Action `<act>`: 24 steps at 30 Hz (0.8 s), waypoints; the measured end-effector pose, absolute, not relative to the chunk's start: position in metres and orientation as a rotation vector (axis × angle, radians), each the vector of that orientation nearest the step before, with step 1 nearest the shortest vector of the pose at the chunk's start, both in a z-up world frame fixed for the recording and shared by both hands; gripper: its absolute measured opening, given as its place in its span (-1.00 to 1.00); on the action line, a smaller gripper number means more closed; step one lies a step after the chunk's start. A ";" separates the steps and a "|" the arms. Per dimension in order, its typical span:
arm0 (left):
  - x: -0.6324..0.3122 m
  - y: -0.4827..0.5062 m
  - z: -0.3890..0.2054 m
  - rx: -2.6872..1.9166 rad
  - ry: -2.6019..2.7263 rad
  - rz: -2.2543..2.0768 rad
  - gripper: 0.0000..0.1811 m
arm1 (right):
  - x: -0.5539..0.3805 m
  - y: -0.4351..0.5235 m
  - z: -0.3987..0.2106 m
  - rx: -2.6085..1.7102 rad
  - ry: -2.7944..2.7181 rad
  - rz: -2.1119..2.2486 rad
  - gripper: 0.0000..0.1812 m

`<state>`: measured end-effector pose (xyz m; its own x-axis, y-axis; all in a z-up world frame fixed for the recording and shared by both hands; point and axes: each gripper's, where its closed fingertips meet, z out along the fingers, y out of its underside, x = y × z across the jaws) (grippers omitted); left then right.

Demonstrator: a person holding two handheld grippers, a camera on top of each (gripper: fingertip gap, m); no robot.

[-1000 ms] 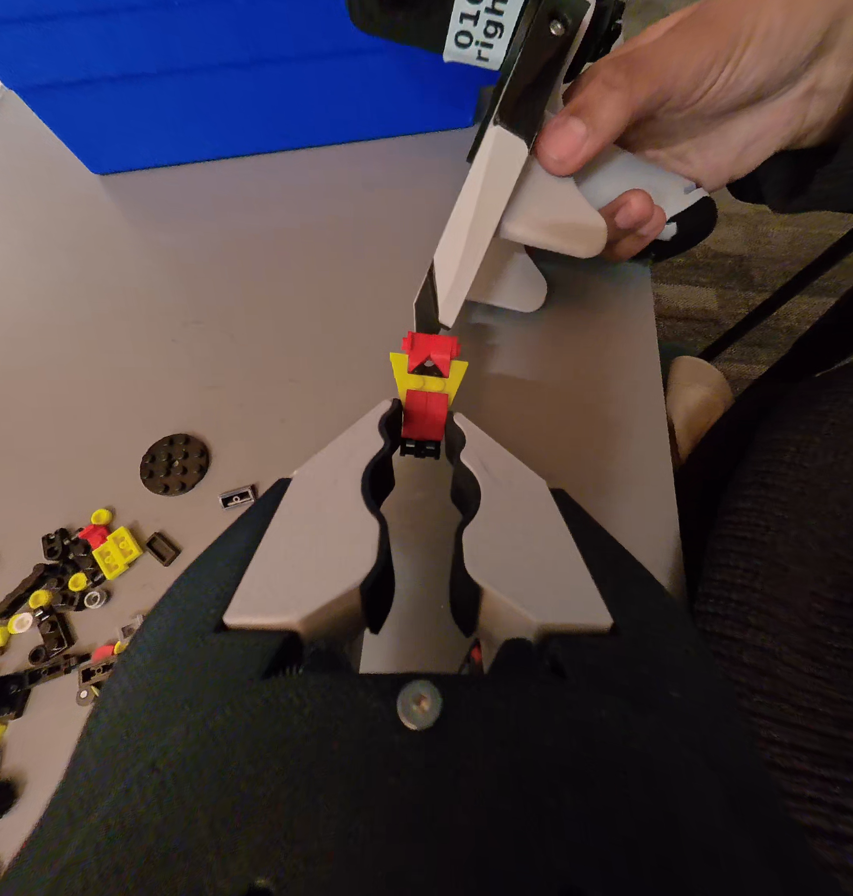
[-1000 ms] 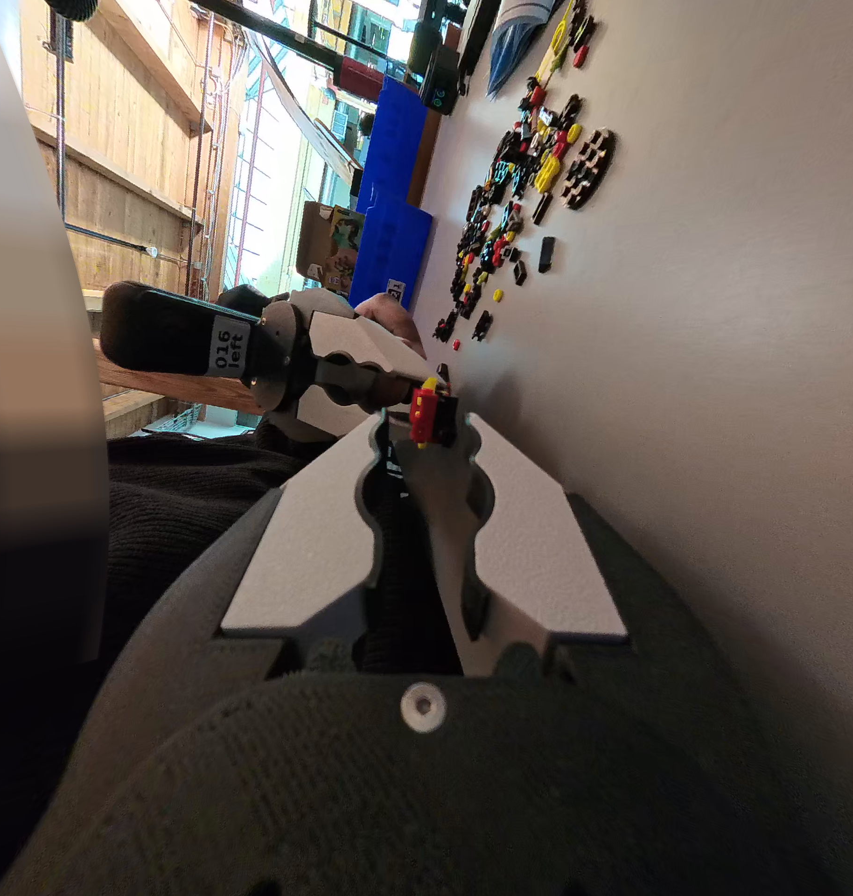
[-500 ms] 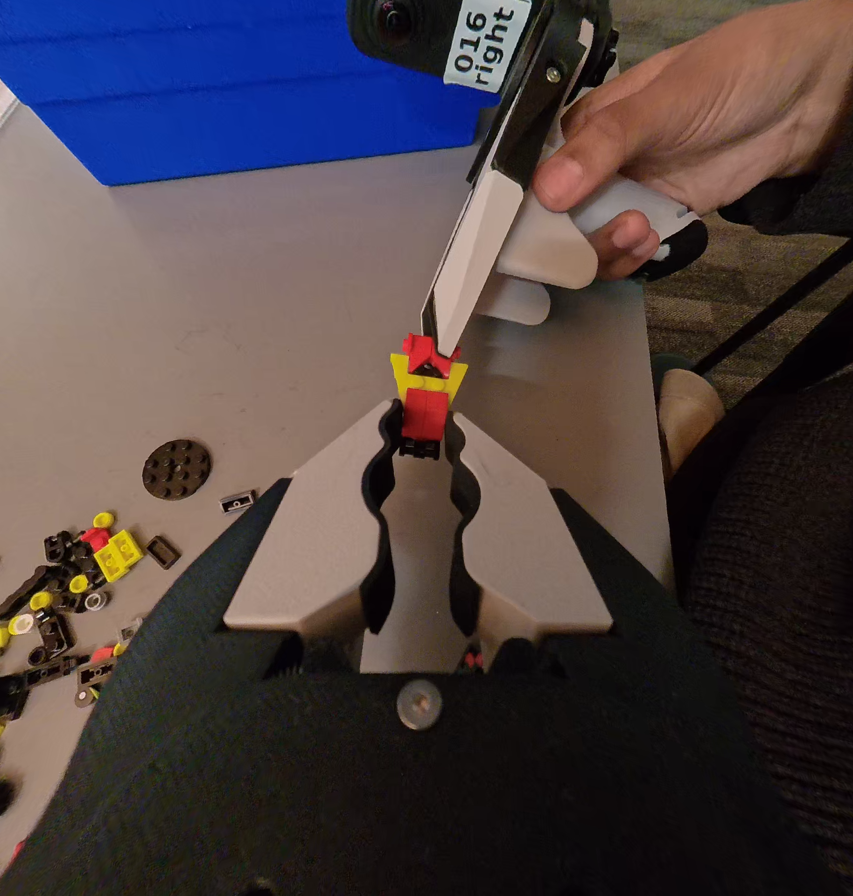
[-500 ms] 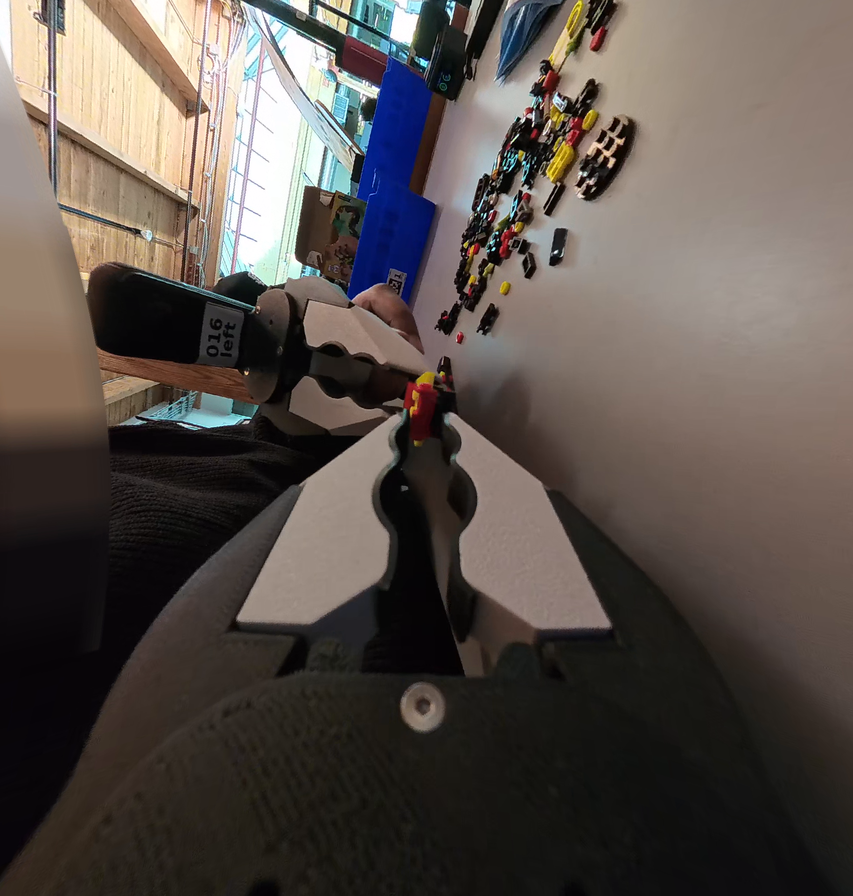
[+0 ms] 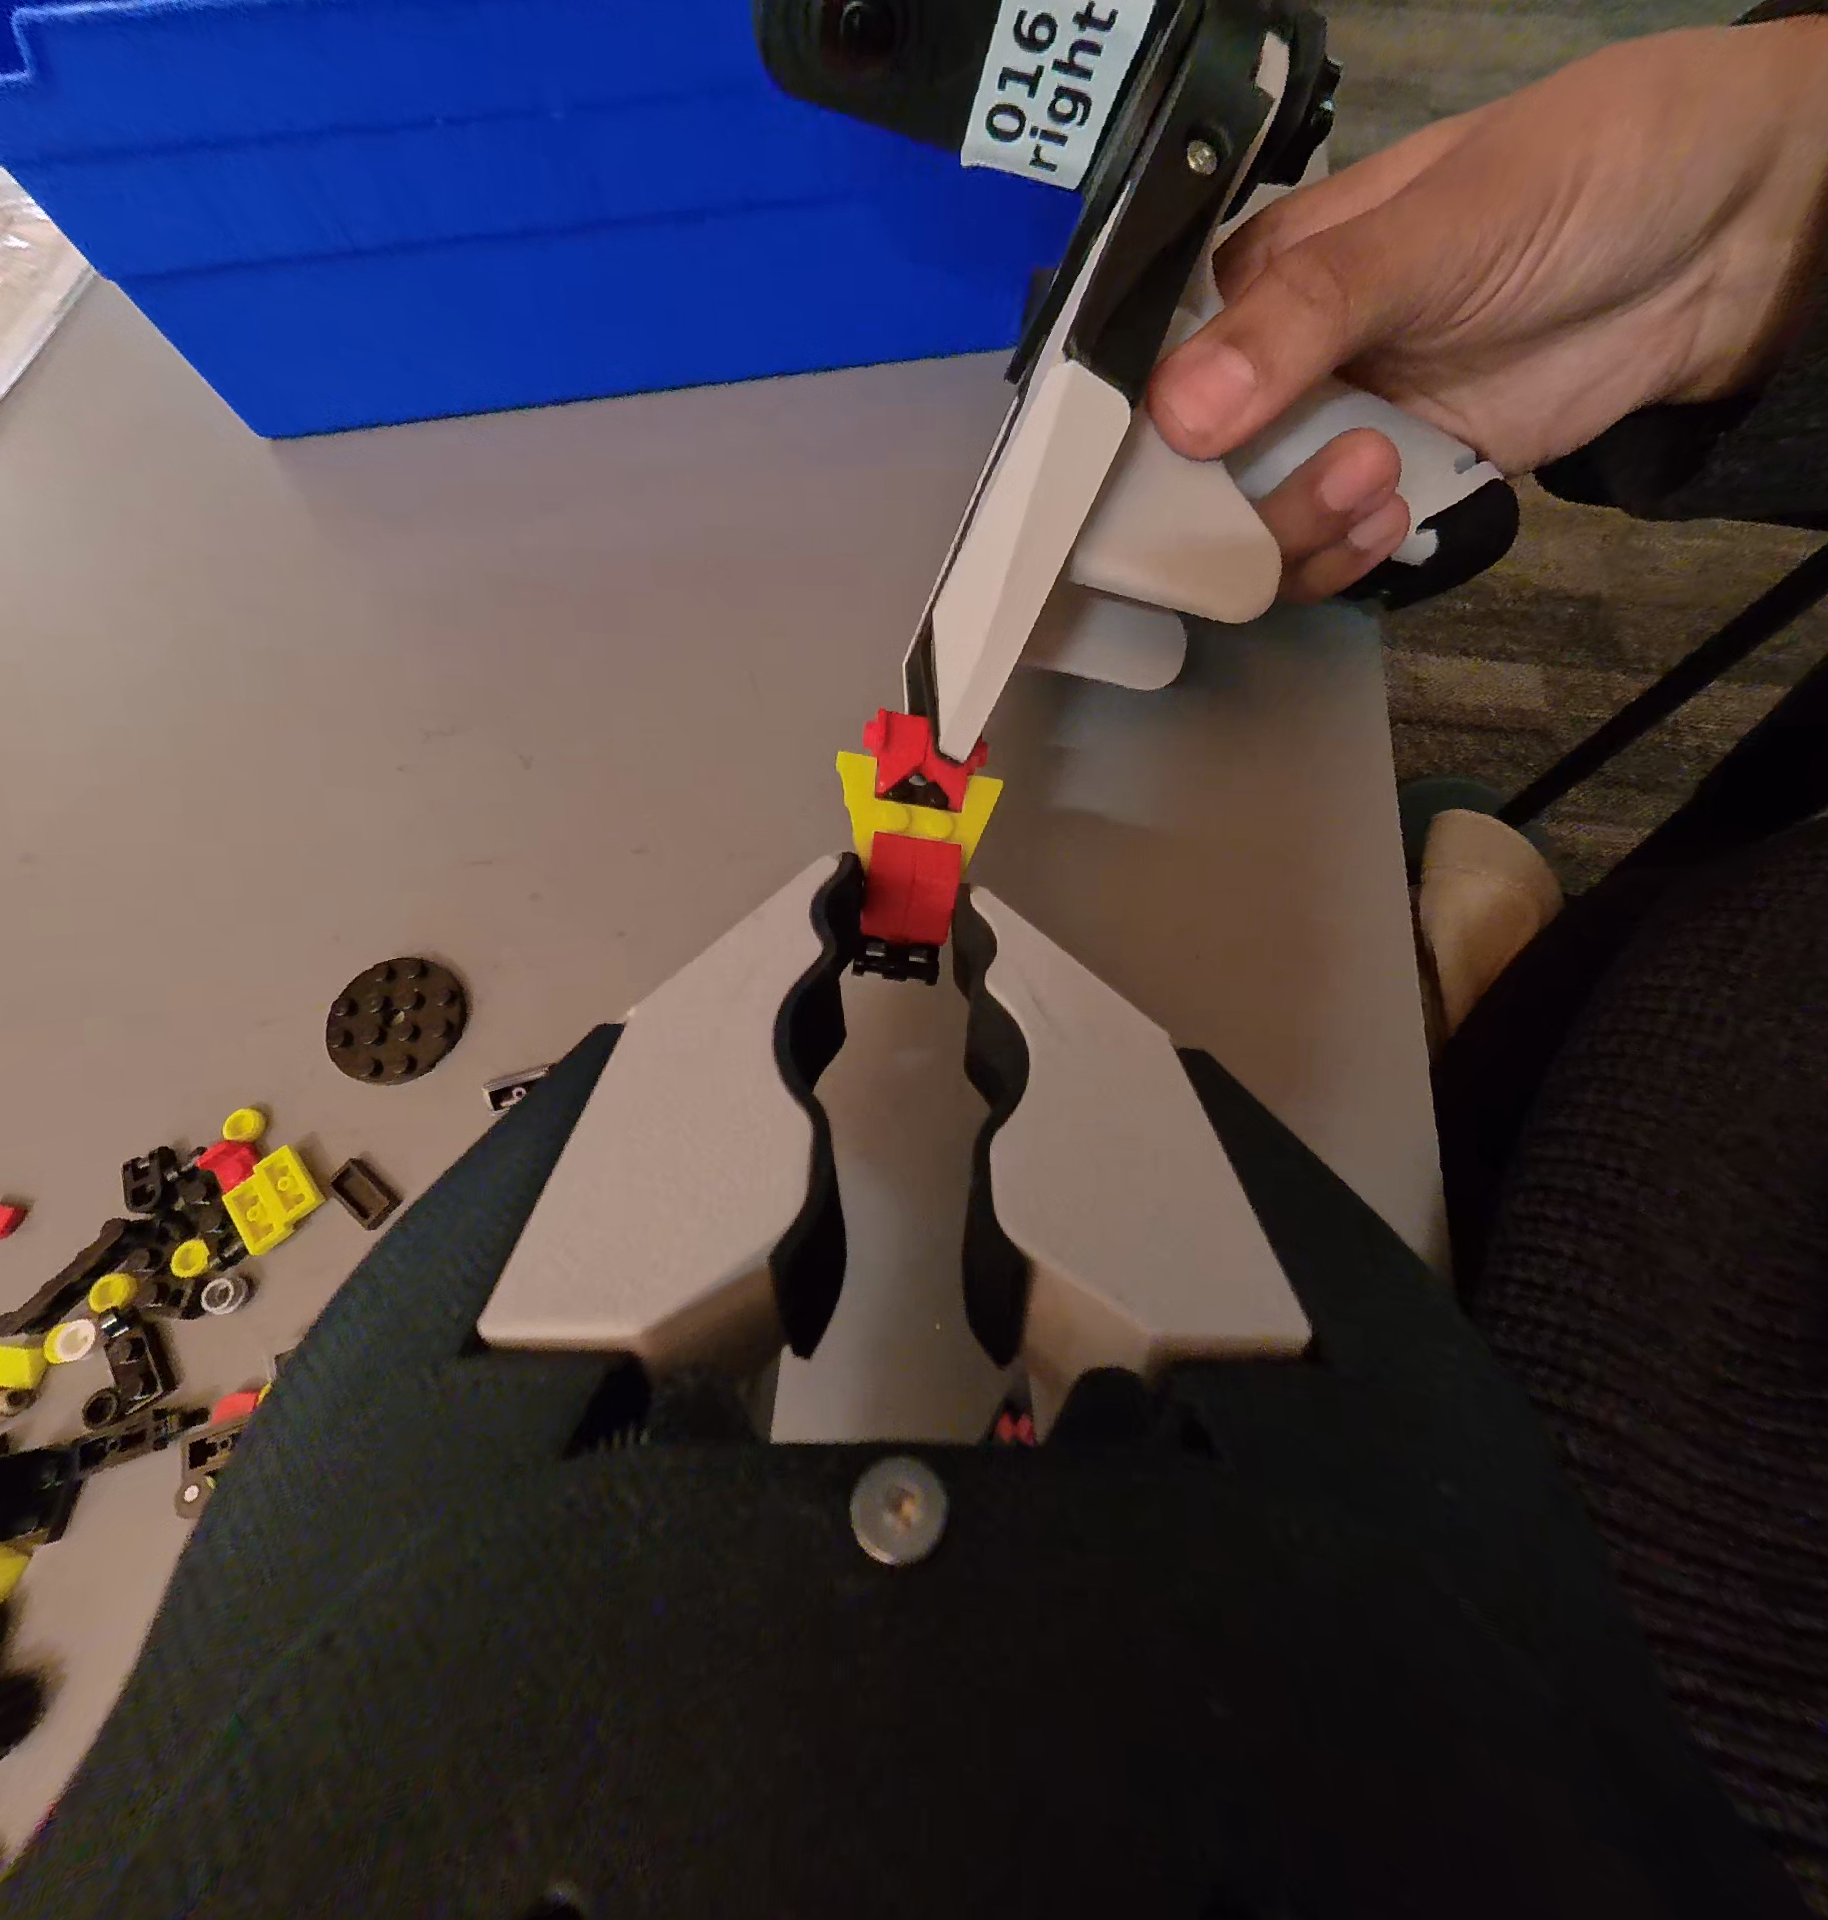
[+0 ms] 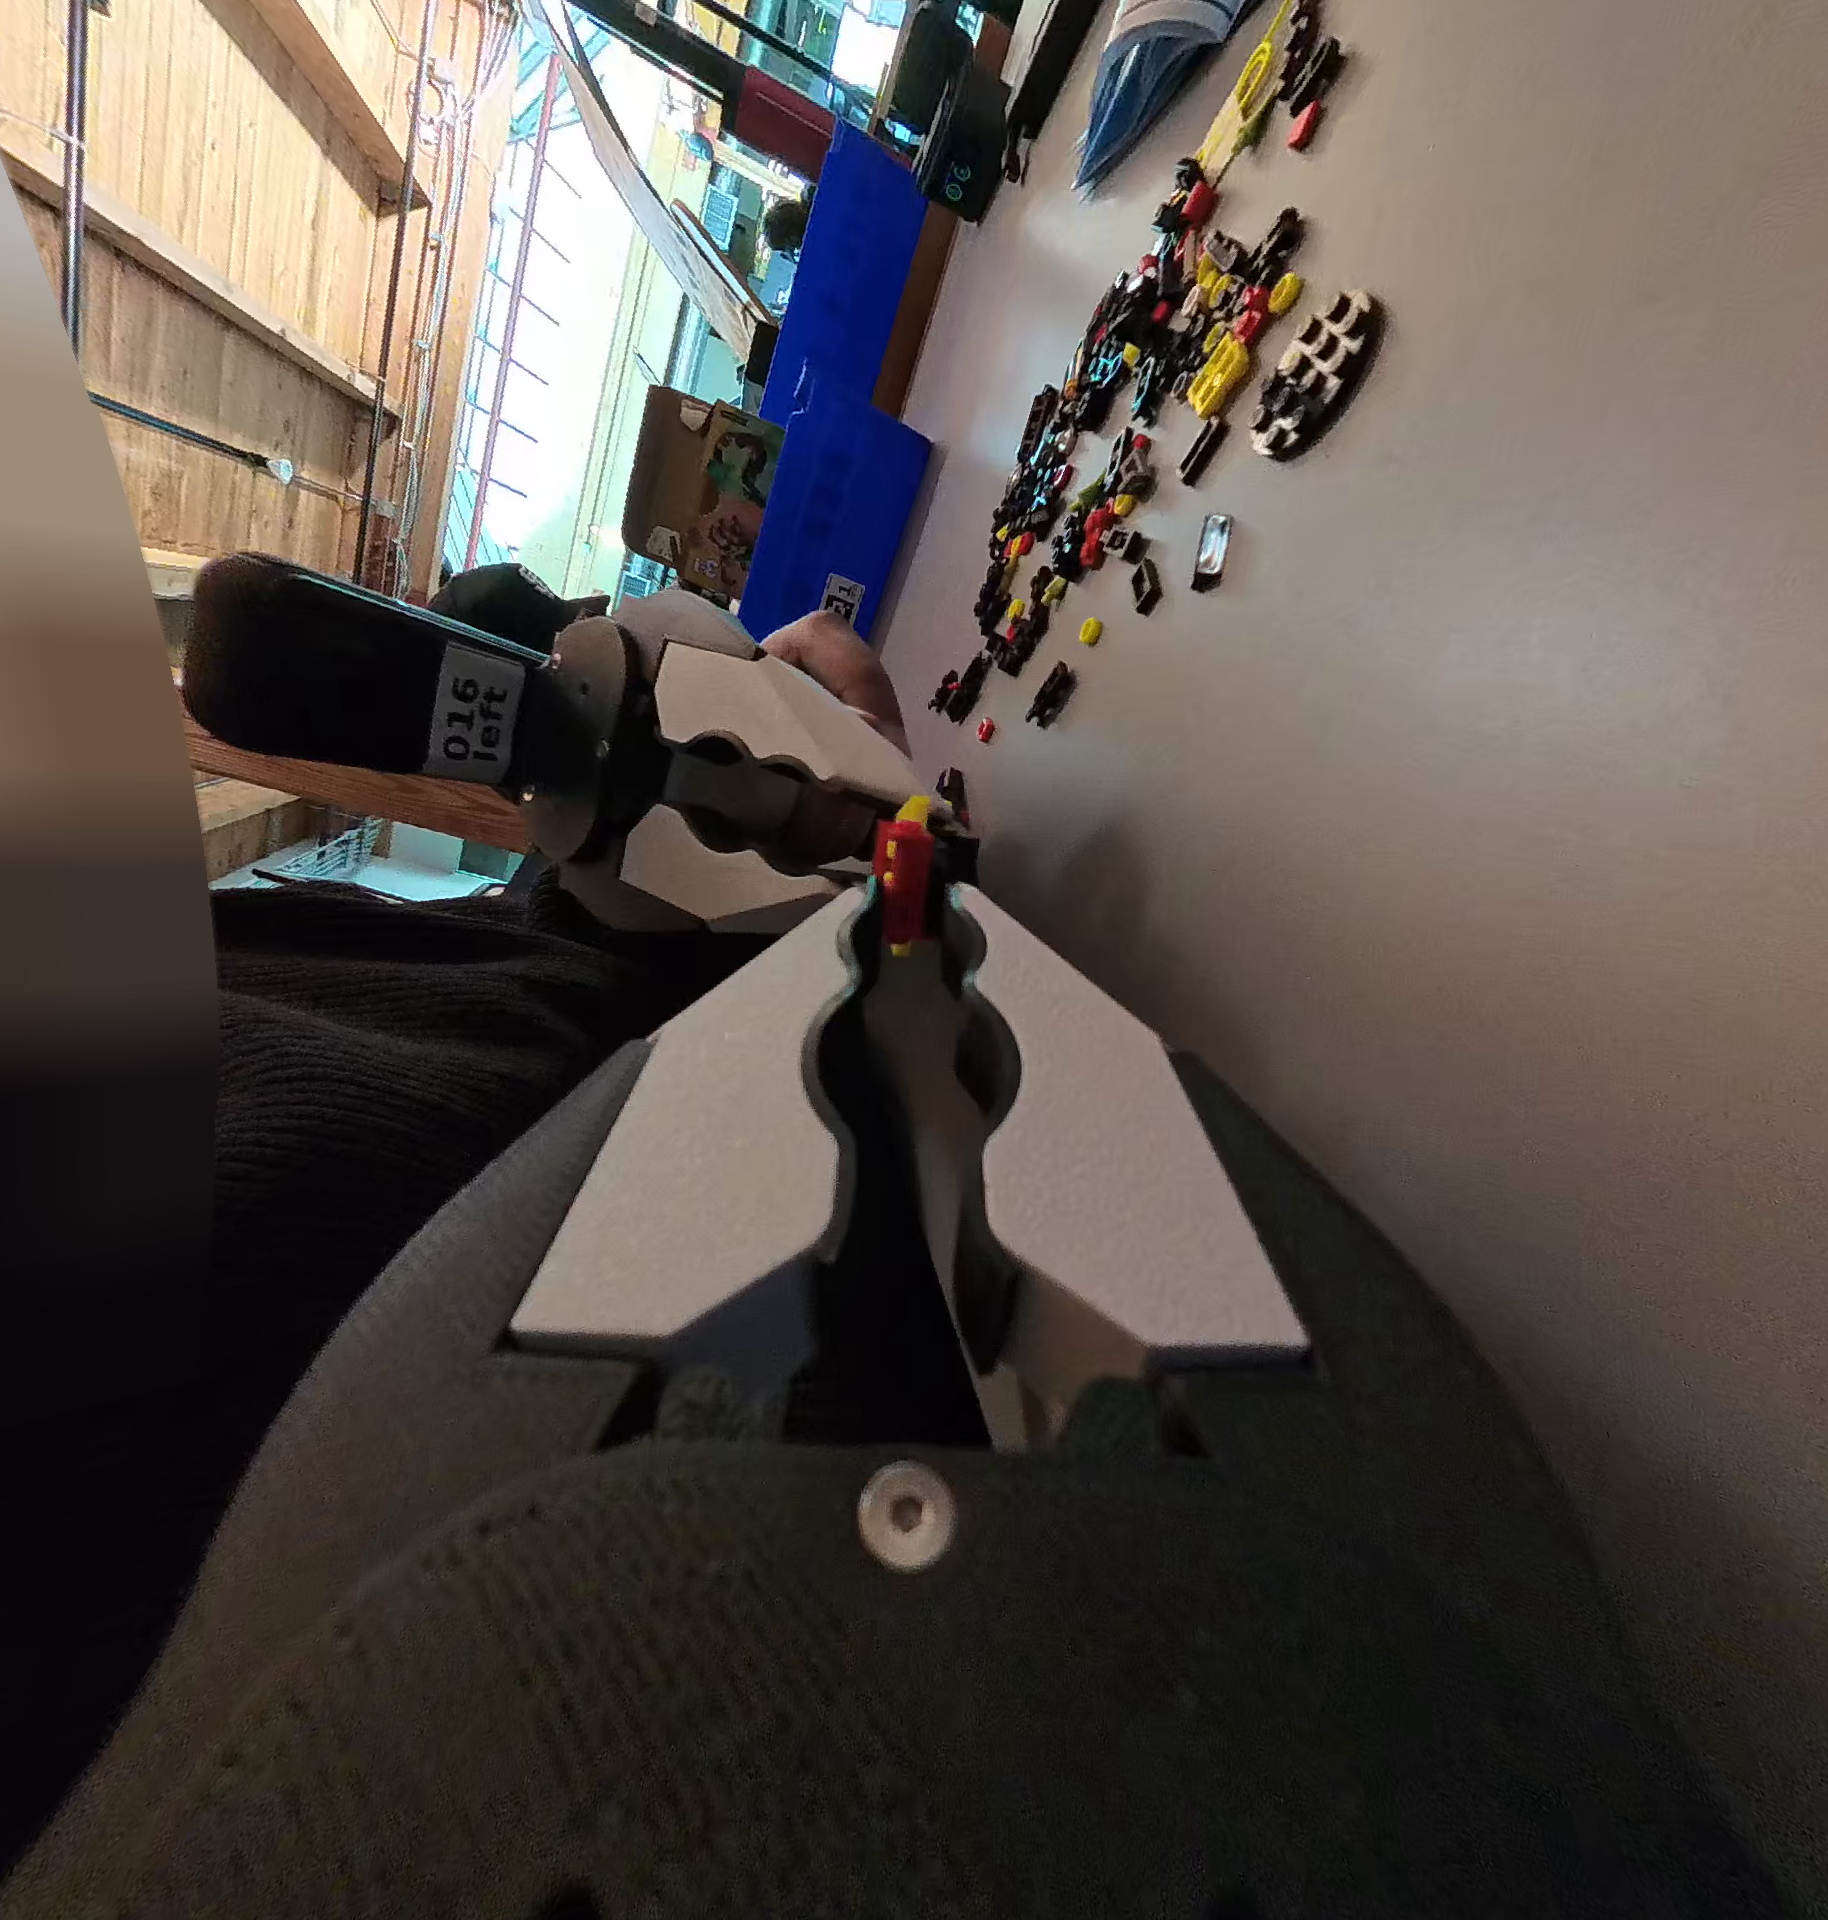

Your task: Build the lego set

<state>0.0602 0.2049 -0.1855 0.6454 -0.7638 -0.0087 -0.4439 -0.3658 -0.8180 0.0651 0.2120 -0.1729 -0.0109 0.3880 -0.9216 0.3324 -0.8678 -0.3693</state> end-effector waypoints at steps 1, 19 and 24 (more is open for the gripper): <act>0.060 0.205 -0.185 -2.014 0.939 -0.479 -0.84 | 0.065 0.212 -0.172 -2.179 -0.796 2.054 -0.90; 0.050 0.213 -0.179 -1.991 0.803 -0.530 -0.84 | 0.068 0.233 -0.152 -2.016 -0.733 1.965 -0.65; 0.050 0.210 -0.170 -1.988 0.682 -0.757 -0.84 | 0.079 0.247 -0.126 -1.811 -0.831 1.788 -0.71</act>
